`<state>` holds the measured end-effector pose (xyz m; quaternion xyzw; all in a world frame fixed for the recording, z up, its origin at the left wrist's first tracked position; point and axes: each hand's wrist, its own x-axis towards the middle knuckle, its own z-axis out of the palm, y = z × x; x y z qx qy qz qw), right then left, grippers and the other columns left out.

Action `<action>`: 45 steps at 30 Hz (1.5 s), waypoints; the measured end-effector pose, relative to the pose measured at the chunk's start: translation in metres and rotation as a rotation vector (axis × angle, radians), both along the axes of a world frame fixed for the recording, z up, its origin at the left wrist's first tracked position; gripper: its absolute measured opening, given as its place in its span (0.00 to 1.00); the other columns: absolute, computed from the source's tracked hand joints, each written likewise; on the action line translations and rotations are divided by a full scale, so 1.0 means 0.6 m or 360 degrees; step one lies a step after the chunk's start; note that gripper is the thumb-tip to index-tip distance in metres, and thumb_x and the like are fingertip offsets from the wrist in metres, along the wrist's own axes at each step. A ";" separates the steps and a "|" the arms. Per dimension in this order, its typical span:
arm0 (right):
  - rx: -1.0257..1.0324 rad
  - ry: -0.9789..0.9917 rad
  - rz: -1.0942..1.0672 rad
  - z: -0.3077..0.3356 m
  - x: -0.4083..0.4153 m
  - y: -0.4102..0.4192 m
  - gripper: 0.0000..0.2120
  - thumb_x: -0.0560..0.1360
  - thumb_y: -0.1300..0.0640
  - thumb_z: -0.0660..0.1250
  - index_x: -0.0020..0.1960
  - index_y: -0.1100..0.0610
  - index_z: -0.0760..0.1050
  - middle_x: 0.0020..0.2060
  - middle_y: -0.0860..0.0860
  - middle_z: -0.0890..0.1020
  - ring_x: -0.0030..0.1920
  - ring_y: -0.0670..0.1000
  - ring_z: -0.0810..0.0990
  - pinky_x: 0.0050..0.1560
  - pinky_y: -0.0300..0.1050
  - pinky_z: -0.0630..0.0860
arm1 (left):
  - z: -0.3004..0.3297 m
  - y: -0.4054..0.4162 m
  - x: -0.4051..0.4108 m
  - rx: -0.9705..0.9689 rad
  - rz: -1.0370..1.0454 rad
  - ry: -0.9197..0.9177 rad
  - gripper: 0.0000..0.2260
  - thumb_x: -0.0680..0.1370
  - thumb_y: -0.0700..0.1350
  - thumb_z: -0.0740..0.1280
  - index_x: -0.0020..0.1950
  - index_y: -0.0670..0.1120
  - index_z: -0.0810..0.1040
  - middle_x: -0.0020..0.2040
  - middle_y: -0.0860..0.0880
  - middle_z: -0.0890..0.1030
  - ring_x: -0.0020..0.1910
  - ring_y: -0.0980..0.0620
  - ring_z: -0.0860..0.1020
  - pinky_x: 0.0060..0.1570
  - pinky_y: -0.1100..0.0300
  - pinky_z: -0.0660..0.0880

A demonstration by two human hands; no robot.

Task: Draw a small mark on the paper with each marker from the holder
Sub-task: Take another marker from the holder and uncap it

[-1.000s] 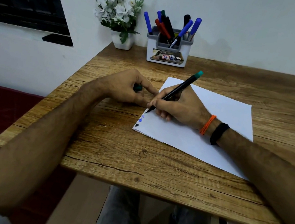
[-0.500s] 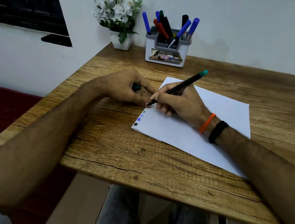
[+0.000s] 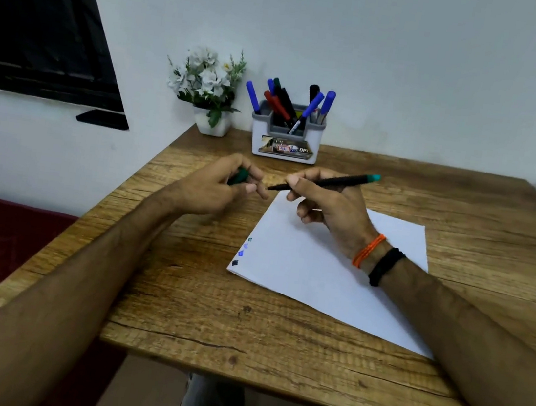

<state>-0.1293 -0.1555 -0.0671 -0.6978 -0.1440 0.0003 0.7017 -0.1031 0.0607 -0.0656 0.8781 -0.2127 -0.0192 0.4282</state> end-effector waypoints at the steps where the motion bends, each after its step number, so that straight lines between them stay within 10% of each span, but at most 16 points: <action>1: 0.0013 0.0021 -0.0013 0.001 0.001 -0.003 0.05 0.77 0.56 0.69 0.46 0.58 0.81 0.35 0.51 0.83 0.28 0.47 0.77 0.30 0.38 0.72 | 0.002 -0.002 0.000 -0.0004 -0.0010 -0.0029 0.06 0.80 0.37 0.63 0.54 0.47 0.75 0.49 0.51 0.85 0.46 0.54 0.80 0.48 0.59 0.74; 6: 0.0071 0.0080 0.0061 0.000 0.006 -0.016 0.11 0.79 0.55 0.62 0.51 0.57 0.83 0.42 0.55 0.85 0.31 0.48 0.78 0.33 0.39 0.73 | 0.004 -0.008 -0.001 -0.0043 -0.0076 -0.0106 0.14 0.80 0.39 0.64 0.50 0.59 0.80 0.40 0.50 0.80 0.40 0.51 0.77 0.44 0.56 0.75; 10: 0.0103 0.0064 0.0088 0.000 0.009 -0.017 0.14 0.75 0.53 0.62 0.52 0.57 0.83 0.44 0.57 0.86 0.31 0.49 0.78 0.32 0.38 0.73 | 0.003 -0.009 -0.002 -0.0119 -0.0074 -0.0003 0.12 0.80 0.38 0.64 0.60 0.49 0.79 0.41 0.49 0.83 0.37 0.57 0.79 0.38 0.63 0.75; 20: 0.0006 0.0030 0.0006 -0.004 0.013 -0.011 0.07 0.79 0.61 0.64 0.52 0.64 0.77 0.44 0.57 0.87 0.27 0.49 0.79 0.29 0.38 0.73 | 0.000 -0.013 0.001 -0.0018 -0.0033 -0.0098 0.04 0.76 0.42 0.70 0.48 0.49 0.76 0.42 0.50 0.86 0.39 0.54 0.81 0.39 0.64 0.73; 32: -0.0078 -0.0106 -0.0006 -0.013 0.014 -0.012 0.09 0.77 0.56 0.69 0.52 0.61 0.82 0.39 0.56 0.86 0.25 0.47 0.76 0.28 0.38 0.72 | 0.008 -0.013 -0.006 -0.0214 -0.0048 -0.0225 0.09 0.72 0.49 0.71 0.50 0.48 0.84 0.46 0.48 0.85 0.48 0.47 0.82 0.51 0.50 0.78; 37: -0.0209 -0.0347 -0.0132 -0.017 0.022 -0.018 0.04 0.76 0.58 0.72 0.43 0.57 0.82 0.29 0.48 0.82 0.24 0.41 0.71 0.26 0.33 0.67 | 0.008 -0.020 -0.009 -0.0322 -0.0061 -0.0116 0.09 0.79 0.45 0.65 0.51 0.40 0.80 0.36 0.49 0.79 0.32 0.58 0.74 0.33 0.66 0.70; 45: -0.0609 -0.0897 -0.0270 -0.027 0.021 -0.008 0.11 0.77 0.54 0.68 0.36 0.53 0.74 0.26 0.42 0.71 0.26 0.42 0.68 0.30 0.31 0.62 | -0.006 -0.047 -0.013 -0.0637 0.0138 -0.0021 0.08 0.83 0.46 0.57 0.53 0.45 0.74 0.28 0.51 0.73 0.23 0.59 0.66 0.24 0.64 0.62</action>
